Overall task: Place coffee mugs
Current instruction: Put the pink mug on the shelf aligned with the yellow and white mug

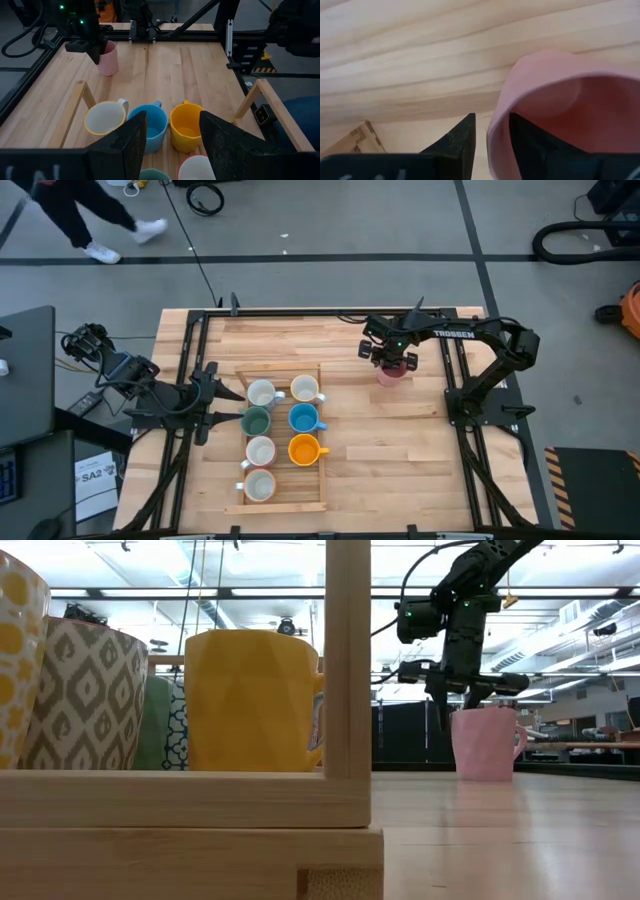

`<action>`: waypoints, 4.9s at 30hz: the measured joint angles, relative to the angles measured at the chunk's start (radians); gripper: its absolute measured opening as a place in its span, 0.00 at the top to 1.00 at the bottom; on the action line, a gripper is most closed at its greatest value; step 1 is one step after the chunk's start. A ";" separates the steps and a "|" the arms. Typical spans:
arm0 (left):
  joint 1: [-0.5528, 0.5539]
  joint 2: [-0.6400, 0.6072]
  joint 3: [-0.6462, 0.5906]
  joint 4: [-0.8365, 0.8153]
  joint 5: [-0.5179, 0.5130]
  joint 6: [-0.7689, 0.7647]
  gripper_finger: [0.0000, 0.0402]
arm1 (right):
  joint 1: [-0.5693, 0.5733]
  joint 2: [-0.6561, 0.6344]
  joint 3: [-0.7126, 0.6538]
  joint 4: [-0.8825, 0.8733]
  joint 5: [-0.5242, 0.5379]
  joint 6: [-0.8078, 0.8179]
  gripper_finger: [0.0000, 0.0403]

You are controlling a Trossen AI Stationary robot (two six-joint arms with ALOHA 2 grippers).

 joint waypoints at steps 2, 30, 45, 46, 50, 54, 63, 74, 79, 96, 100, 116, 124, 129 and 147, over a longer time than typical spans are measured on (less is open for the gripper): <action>0.000 0.000 0.000 0.000 0.000 0.000 0.53 | -0.006 0.000 0.000 0.000 -0.016 -0.025 0.69; 0.000 0.000 0.000 0.000 0.000 -0.004 0.53 | -0.086 -0.494 0.000 -0.190 -0.003 -0.824 0.69; 0.000 0.000 0.000 0.004 0.000 -0.012 0.53 | -0.086 -0.557 -0.059 -0.363 0.147 -1.489 0.70; 0.000 0.000 0.000 0.005 0.000 -0.012 0.53 | -0.086 -0.556 -0.072 -0.360 0.147 -1.519 0.70; 0.000 0.000 0.000 0.004 0.000 -0.012 0.53 | -0.086 -0.556 -0.134 -0.340 0.147 -1.603 0.70; 0.000 0.000 0.000 0.004 0.000 -0.011 0.53 | -0.086 -0.556 -0.192 -0.303 0.148 -1.676 0.70; 0.000 0.000 0.000 0.004 0.000 -0.010 0.53 | -0.086 -0.554 -0.273 -0.180 0.178 -1.812 0.70; 0.000 0.000 0.000 0.004 0.000 -0.010 0.53 | -0.086 -0.554 -0.320 -0.095 0.179 -1.871 0.70; 0.000 0.000 0.000 0.004 0.000 -0.009 0.53 | -0.086 -0.548 -0.320 -0.086 0.179 -1.890 0.70; 0.000 0.000 0.000 0.004 0.000 -0.007 0.53 | -0.086 -0.359 -0.320 -0.031 0.170 -1.901 0.70; 0.000 0.000 0.000 0.004 0.000 -0.008 0.53 | -0.086 -0.331 -0.320 -0.030 0.152 -1.897 0.70; 0.000 0.000 0.000 0.005 -0.001 -0.008 0.53 | -0.086 -0.246 -0.320 -0.008 0.152 -1.890 0.74; 0.000 0.000 0.000 0.005 0.000 -0.009 0.53 | -0.085 -0.236 -0.319 -0.004 0.148 -1.897 0.86; 0.000 0.000 0.000 0.004 0.000 -0.009 0.53 | -0.078 -0.236 -0.319 -0.005 0.148 -1.897 0.86; 0.000 0.000 0.000 0.005 0.000 -0.009 0.53 | 0.049 -0.234 -0.261 -0.005 0.104 -1.818 0.86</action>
